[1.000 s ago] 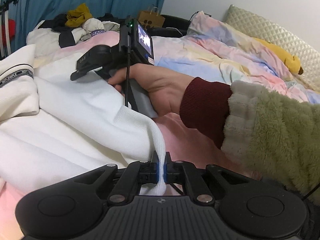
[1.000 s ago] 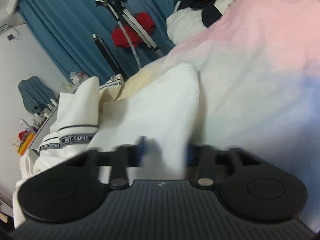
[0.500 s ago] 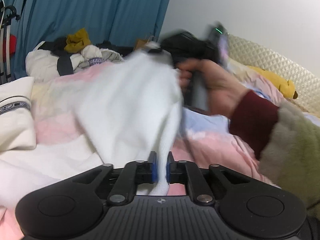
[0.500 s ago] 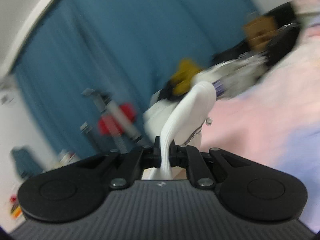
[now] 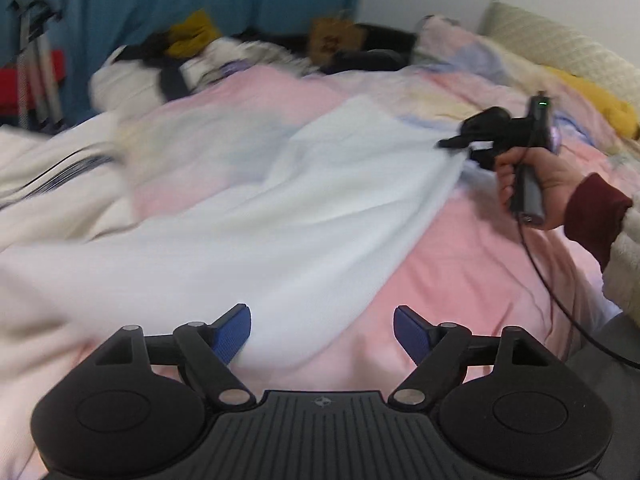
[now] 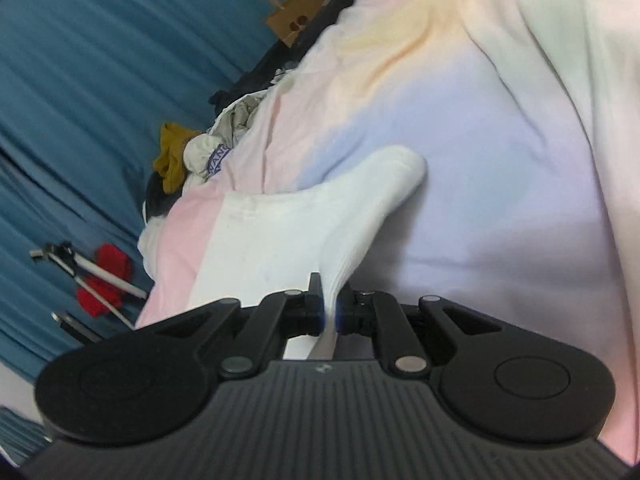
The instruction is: Fold clothes
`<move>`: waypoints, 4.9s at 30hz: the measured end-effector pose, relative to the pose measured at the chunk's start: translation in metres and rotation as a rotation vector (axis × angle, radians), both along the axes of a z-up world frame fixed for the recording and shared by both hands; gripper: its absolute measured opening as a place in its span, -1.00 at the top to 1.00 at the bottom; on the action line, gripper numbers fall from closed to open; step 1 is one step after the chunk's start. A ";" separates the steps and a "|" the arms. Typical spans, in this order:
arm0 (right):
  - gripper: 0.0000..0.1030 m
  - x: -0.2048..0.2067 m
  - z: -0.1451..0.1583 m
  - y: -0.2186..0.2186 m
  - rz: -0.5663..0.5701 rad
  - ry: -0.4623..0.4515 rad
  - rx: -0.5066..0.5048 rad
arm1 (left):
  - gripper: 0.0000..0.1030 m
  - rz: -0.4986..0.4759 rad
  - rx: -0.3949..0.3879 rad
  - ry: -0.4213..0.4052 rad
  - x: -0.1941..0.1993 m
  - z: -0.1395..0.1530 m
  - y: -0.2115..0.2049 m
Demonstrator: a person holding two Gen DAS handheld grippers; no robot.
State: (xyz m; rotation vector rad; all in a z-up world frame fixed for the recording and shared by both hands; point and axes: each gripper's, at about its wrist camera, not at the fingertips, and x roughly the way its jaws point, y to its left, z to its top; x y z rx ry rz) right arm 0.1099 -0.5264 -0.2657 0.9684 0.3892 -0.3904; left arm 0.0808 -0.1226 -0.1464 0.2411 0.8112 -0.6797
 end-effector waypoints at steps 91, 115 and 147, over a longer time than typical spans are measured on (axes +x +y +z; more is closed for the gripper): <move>-0.66 -0.015 0.113 0.173 0.057 0.064 -0.549 | -0.97 0.715 -0.039 -0.189 0.026 0.126 0.157; -0.66 0.047 0.052 0.192 0.242 0.102 -0.417 | -0.73 0.631 0.602 -0.321 0.283 -0.057 -0.062; -0.63 0.104 0.079 0.297 0.710 -0.121 -0.144 | 0.59 1.218 -0.519 -0.013 0.143 0.056 0.292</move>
